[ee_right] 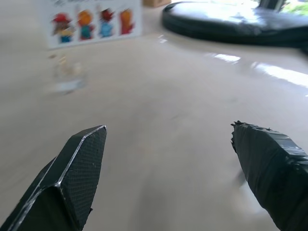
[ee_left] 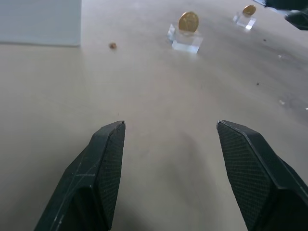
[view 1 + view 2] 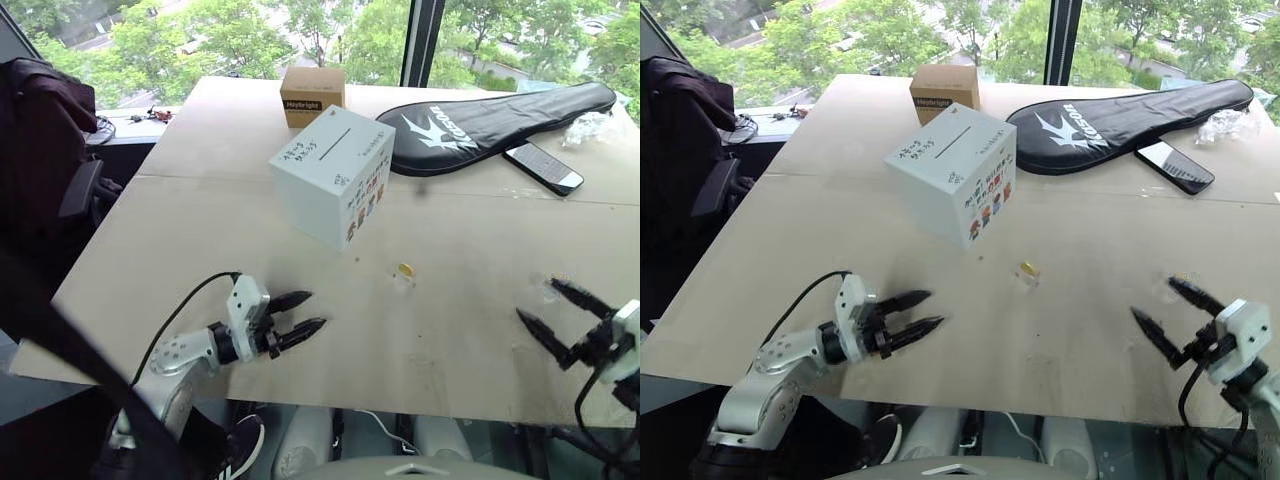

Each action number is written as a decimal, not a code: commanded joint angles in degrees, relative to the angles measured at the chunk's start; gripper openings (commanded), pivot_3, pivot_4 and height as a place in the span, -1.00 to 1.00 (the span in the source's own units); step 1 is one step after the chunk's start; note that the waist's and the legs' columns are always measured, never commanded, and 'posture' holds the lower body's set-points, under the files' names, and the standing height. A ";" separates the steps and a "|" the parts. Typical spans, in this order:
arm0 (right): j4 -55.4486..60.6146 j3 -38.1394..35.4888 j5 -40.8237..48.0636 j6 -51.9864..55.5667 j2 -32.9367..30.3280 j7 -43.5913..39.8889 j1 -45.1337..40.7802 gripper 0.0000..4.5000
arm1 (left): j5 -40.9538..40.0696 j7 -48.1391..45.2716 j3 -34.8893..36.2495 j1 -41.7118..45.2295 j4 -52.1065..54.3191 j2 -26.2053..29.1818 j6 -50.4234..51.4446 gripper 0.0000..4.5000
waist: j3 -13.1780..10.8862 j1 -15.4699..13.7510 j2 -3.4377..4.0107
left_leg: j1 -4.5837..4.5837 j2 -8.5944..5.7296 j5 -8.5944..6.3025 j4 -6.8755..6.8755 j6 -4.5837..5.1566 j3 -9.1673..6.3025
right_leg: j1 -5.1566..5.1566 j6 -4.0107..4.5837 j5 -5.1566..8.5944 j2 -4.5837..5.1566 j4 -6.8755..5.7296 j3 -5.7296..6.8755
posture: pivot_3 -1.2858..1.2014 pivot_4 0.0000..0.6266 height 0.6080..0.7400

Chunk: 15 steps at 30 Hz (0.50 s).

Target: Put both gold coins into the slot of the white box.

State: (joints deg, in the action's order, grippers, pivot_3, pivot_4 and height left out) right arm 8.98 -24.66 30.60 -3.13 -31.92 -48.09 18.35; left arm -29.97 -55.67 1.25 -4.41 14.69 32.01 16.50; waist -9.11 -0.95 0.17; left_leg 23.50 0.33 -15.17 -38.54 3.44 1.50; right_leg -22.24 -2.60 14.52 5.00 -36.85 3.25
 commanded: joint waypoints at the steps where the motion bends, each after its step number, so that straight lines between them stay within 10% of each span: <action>1: -4.08 -1.24 -3.14 1.83 -3.11 3.00 -4.06 0.99 | -3.31 0.18 0.39 5.52 6.96 1.81 3.81 0.36 | 0.00 -0.14 0.00 | 0.00 0.00 0.00 -0.04 0.00 0.00 | 0.02 0.00 0.00 -0.02 -0.01 0.00 | 0.03 -0.52 1.00; 10: -11.64 -1.65 -3.52 6.24 -4.75 3.41 -9.64 0.99 | -5.69 0.32 -1.35 16.11 16.20 8.18 13.78 0.36 | 0.00 0.09 0.01 | 0.00 0.00 0.15 -0.06 -0.25 0.03 | 0.06 -0.17 -0.10 -0.39 -0.05 -0.09 | 0.03 -0.52 1.00; 15: -12.39 -1.73 -3.62 7.36 -5.10 2.63 -9.59 -0.02 | -7.23 0.21 -1.91 17.98 18.41 10.14 17.13 0.36 | 0.00 0.13 0.01 | -0.08 0.02 0.02 -0.05 -0.03 0.12 | 0.06 -0.18 -0.10 -0.42 -0.09 -0.19 | 0.03 -0.52 1.00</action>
State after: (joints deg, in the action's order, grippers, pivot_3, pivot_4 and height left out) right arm -3.65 -24.66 26.34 4.13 -35.85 -44.92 8.75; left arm -36.16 -55.25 -0.62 13.18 30.91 41.38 33.13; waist -9.11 -0.82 0.19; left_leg 23.41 0.35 -15.15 -38.59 3.42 1.63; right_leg -22.18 -2.78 14.43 4.58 -36.94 3.05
